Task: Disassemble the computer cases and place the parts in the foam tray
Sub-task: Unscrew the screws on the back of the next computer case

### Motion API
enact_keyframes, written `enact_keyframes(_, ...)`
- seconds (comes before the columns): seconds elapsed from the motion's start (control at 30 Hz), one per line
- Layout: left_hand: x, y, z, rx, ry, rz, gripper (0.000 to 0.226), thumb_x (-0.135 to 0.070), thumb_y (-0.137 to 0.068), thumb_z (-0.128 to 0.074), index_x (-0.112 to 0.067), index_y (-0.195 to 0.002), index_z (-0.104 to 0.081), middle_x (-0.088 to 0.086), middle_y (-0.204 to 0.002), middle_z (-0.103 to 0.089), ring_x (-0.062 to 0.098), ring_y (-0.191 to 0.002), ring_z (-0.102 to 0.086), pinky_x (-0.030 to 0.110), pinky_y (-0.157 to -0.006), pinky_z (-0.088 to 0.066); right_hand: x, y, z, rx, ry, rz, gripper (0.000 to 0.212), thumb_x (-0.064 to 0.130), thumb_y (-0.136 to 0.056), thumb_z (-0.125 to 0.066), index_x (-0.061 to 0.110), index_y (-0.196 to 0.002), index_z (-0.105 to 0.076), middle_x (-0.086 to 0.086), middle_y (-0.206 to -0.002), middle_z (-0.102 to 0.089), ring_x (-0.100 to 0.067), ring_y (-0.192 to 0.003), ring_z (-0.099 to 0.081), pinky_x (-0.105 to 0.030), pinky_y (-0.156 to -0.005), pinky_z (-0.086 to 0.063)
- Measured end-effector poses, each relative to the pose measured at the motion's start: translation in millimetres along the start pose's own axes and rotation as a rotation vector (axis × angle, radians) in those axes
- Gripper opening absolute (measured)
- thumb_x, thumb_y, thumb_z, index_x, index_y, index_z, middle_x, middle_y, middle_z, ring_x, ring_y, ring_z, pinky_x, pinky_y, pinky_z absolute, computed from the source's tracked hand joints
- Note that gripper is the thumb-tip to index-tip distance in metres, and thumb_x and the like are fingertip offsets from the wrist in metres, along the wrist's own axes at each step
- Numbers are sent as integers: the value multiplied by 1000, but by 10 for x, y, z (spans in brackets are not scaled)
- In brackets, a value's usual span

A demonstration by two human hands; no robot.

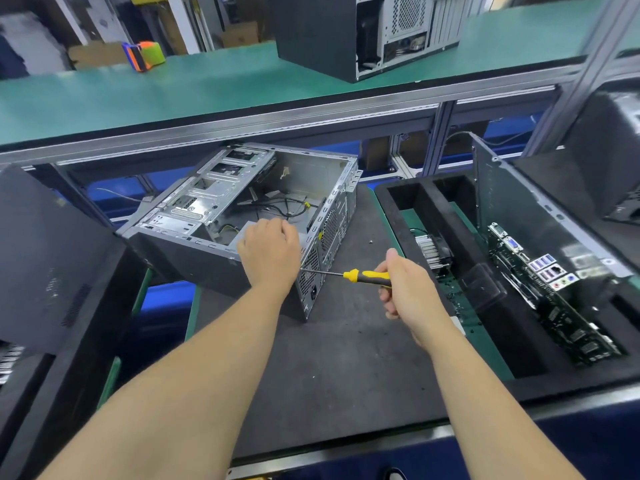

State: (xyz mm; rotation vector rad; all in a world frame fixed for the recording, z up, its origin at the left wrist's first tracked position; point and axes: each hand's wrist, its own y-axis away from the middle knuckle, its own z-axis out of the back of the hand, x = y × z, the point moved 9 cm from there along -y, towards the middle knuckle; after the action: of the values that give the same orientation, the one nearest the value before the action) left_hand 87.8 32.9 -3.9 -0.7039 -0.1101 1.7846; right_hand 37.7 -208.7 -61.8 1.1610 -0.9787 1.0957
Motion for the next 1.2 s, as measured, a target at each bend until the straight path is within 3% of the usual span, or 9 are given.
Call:
enact_keyframes(0.3, -344, 1001, 69, -115, 610, 106, 30, -27, -88, -38, -22, -58, -32, -4, -51, -36, 22, -59, -33, 39, -60, -30, 84, 60, 42, -49, 32, 209, 27, 14, -99, -54, 39, -91, -60, 22, -86, -66, -5, -69, -54, -32, -72, -50)
enact_keyframes(0.47, 75, 1455, -693, 153, 1291, 1291, 25, -17, -91, -43, -13, -68, -51, -3, -58, -42, 19, -46, -30, 23, -44, -24, 61, 93, 3, 24, -138, 166, 43, -4, -95, -52, 37, -92, -64, 1, -99, -65, -13, -72, -60, -38, -75, -58)
enact_keyframes(0.53, 9, 1548, -837, 224, 1536, 1456, 21, -18, -95, -41, -12, -81, -55, 1, -67, -47, 16, -50, -35, 23, -46, -29, 67, 100, -46, 69, -178, 171, 36, 0, -96, -55, 35, -95, -64, -1, -106, -57, -12, -78, -63, -35, -70, -60)
enact_keyframes(0.6, -29, 1558, -847, 216, 1662, 1446, 19, -18, -97, -46, -10, -94, -63, 5, -81, -60, 20, -63, -48, 27, -56, -42, 49, 106, -72, 83, -179, 141, 8, 26, -98, -60, 34, -96, -62, -3, -104, -59, -15, -75, -63, -32, -59, -57)
enact_keyframes(0.67, -80, 1558, -832, 213, 1743, 1422, 19, -20, -98, -51, -11, -105, -66, 7, -97, -68, 24, -77, -59, 30, -67, -50, -22, 82, -33, 17, -70, 89, 25, 47, -98, -50, 27, -89, -61, -2, -81, -64, -15, -56, -57, -31, -47, -50)
enact_keyframes(0.77, -159, 1487, -752, 209, 1778, 1376, 22, -22, -101, -53, -12, -116, -66, 6, -116, -69, 25, -99, -65, 33, -85, -52, -11, 54, 6, -59, 32, 122, 31, 37, -102, -45, 21, -80, -59, 6, -56, -51, -17, -49, -44, -35, -52, -40)
enact_keyframes(1.0, -262, 1342, -638, 190, 1819, 1396, 13, -18, -103, -53, -9, -99, -63, 5, -116, -65, 21, -111, -61, 33, -106, -47, 61, 186, 8, -61, 8, 253, 43, 6, -97, -55, 48, -88, -58, 14, -89, -66, -7, -62, -59, -25, -61, -53)
enact_keyframes(1.1, -268, 1341, -621, 166, 1832, 1413, 11, -15, -102, -54, -8, -99, -62, 3, -109, -65, 18, -102, -62, 31, -102, -48, 53, 178, 10, -37, -52, 233, 46, -3, -92, -57, 43, -91, -61, 6, -101, -61, -3, -60, -60, -27, -71, -58)
enact_keyframes(1.2, -271, 1325, -604, 145, 1843, 1415, 13, -13, -102, -54, -7, -95, -63, 2, -98, -65, 15, -88, -62, 29, -99, -49, -3, 169, -36, -14, -112, 183, 20, 12, -93, -66, 30, -100, -62, 0, -103, -59, -3, -66, -61, -31, -65, -59)
